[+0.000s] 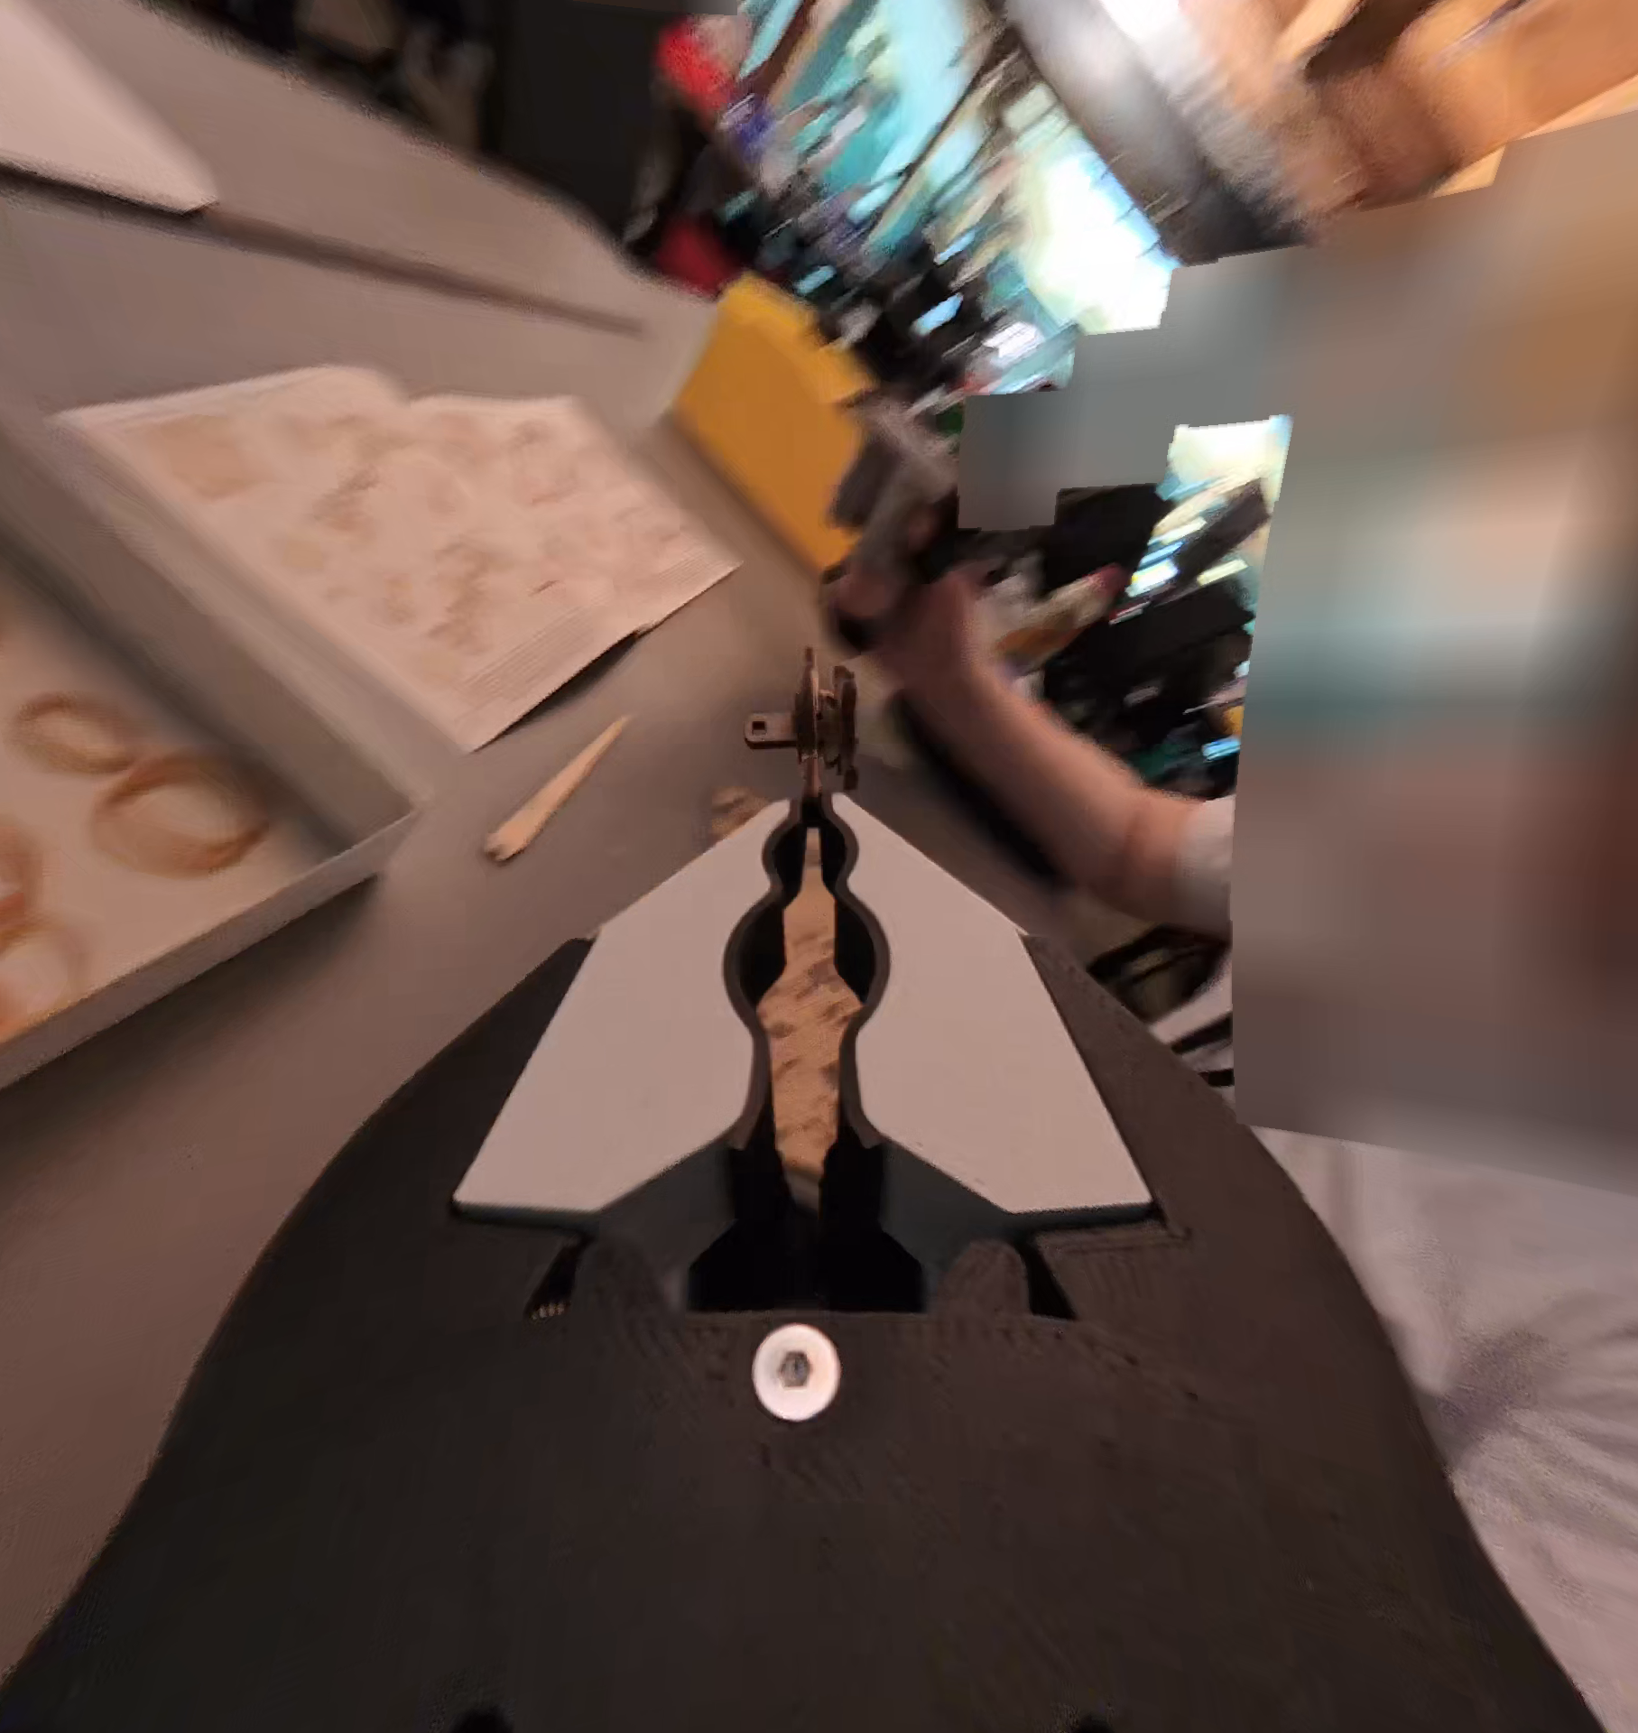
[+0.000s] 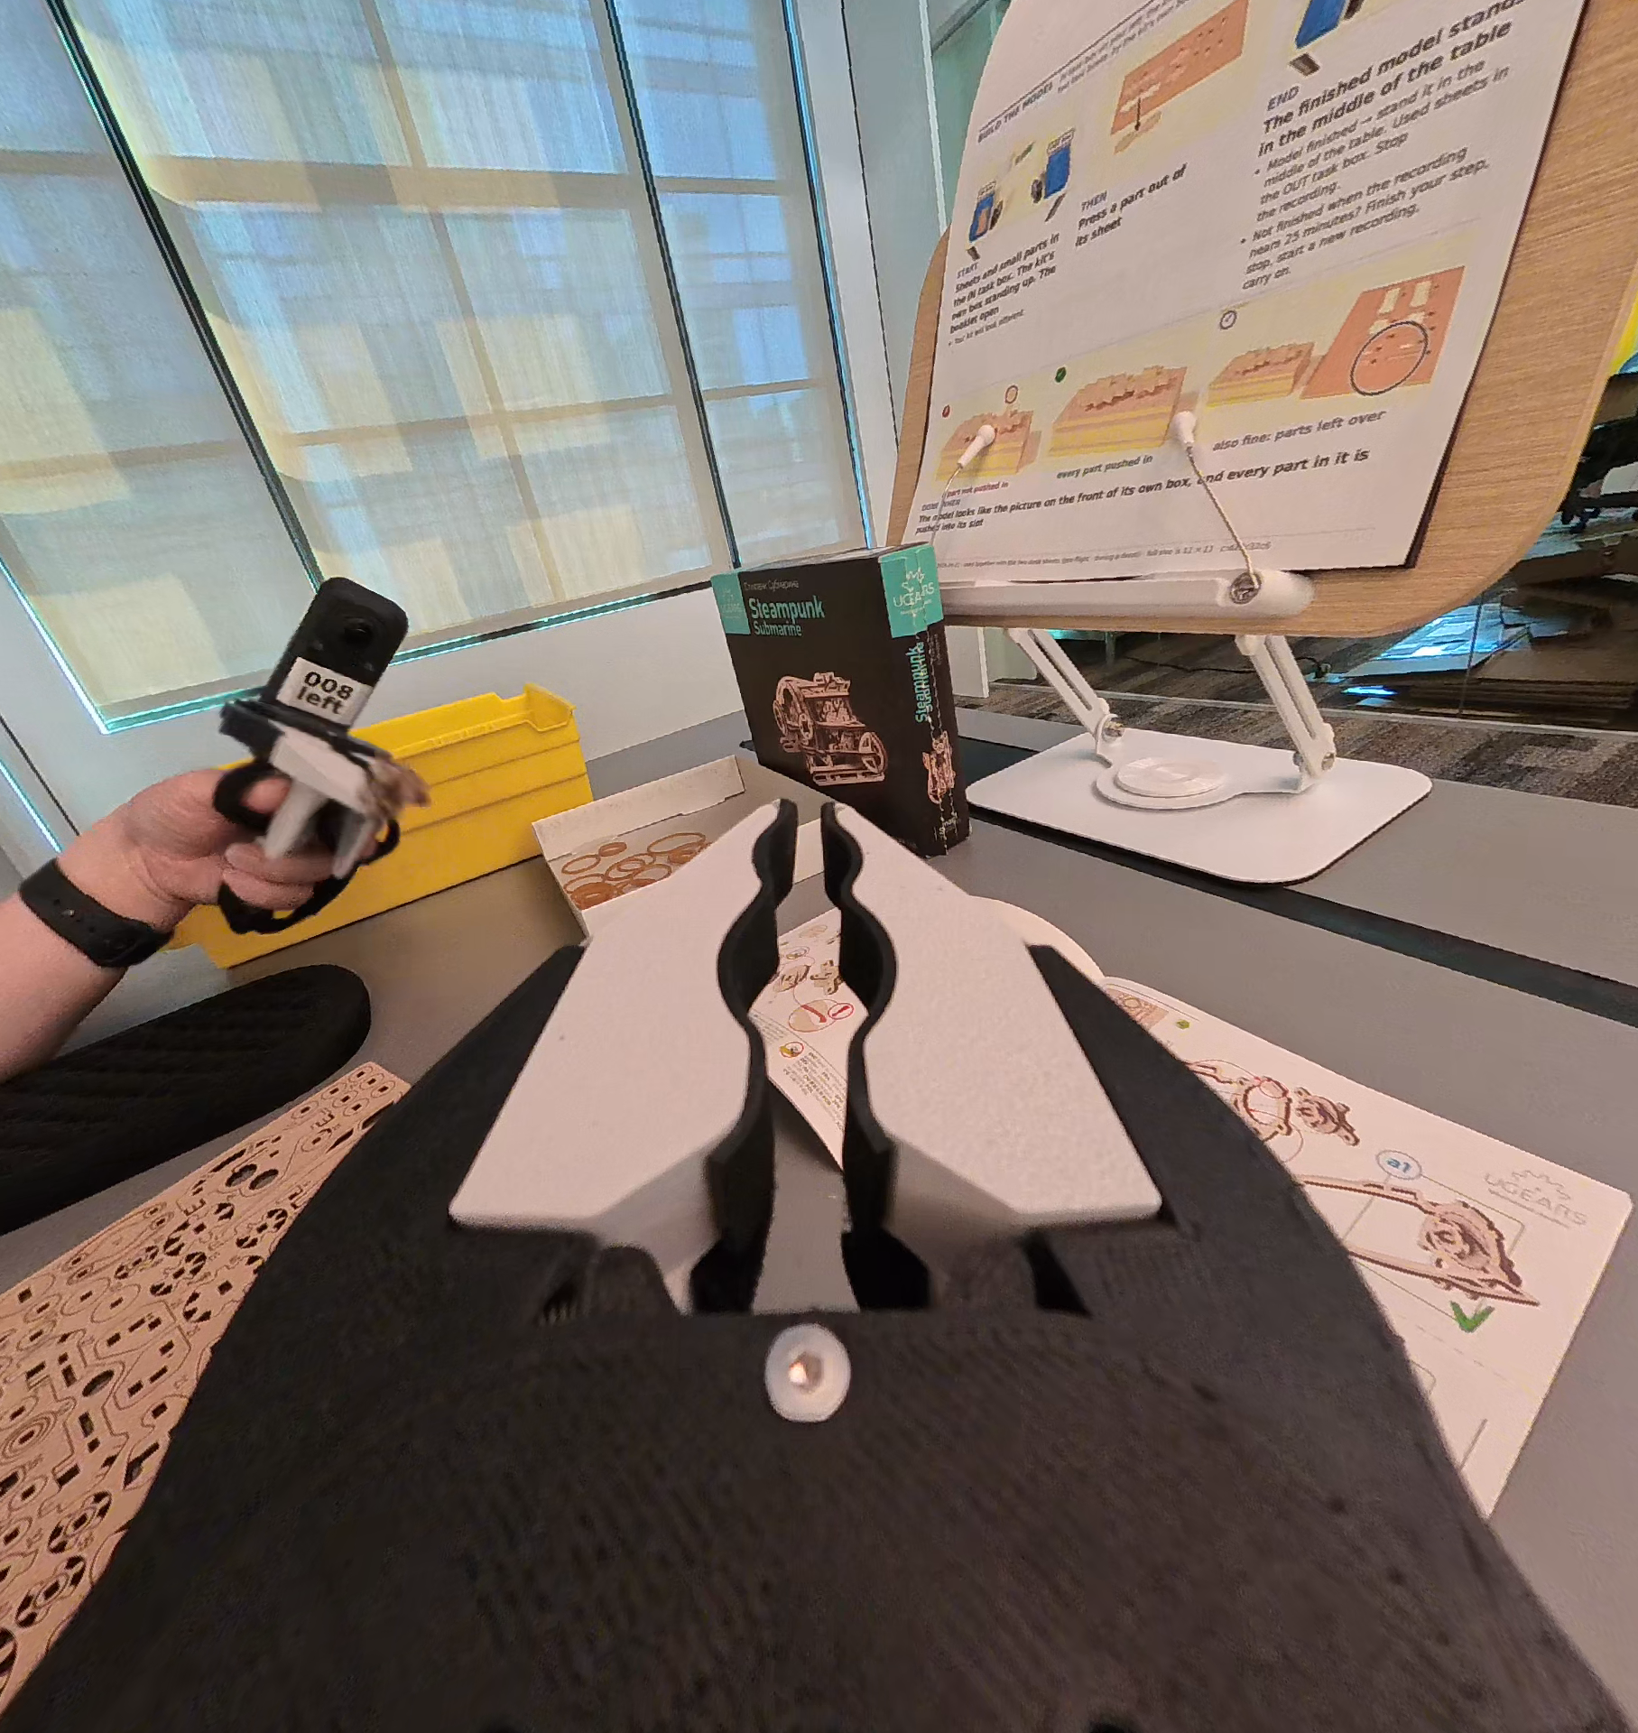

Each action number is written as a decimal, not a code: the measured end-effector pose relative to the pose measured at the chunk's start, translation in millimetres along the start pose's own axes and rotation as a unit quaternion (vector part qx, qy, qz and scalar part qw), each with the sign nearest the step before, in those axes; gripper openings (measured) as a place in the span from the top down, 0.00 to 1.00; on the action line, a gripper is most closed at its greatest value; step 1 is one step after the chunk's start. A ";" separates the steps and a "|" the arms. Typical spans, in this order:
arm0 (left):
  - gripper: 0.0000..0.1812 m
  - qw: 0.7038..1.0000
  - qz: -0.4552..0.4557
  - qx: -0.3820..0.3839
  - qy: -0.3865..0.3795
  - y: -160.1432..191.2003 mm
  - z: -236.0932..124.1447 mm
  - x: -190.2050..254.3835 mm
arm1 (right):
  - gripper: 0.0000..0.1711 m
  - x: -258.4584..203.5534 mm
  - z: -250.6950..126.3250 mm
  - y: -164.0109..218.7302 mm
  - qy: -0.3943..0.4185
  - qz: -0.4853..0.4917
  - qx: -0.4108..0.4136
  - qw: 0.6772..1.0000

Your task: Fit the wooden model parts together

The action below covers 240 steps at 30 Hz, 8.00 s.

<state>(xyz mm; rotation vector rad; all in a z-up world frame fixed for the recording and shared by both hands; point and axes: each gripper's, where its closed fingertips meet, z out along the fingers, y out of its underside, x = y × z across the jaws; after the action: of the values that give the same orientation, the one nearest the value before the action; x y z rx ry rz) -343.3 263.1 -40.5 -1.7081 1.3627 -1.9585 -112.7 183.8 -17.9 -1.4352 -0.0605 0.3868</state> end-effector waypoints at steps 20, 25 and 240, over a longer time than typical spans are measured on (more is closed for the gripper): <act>1.00 0.972 -0.025 -0.169 -0.161 63.4 -11.1 -65.9 | 0.98 -3.1 1.0 0.7 -0.005 -0.002 -0.003 1.000; 1.00 0.968 -0.027 -0.170 -0.181 64.0 -15.2 -73.0 | 0.98 -3.1 1.2 0.9 -0.006 -0.001 -0.003 1.000; 0.69 0.965 0.050 -0.248 -0.071 95.4 61.2 -20.2 | 0.11 -224.3 -7.1 176.0 -0.331 -0.300 -0.327 0.832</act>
<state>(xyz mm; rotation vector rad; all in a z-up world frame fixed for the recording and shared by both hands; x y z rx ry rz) -322.1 193.8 -130.0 -1.8856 1.9585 -1.4859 -360.1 125.8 -147.4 -1.7821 -1.2908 0.3293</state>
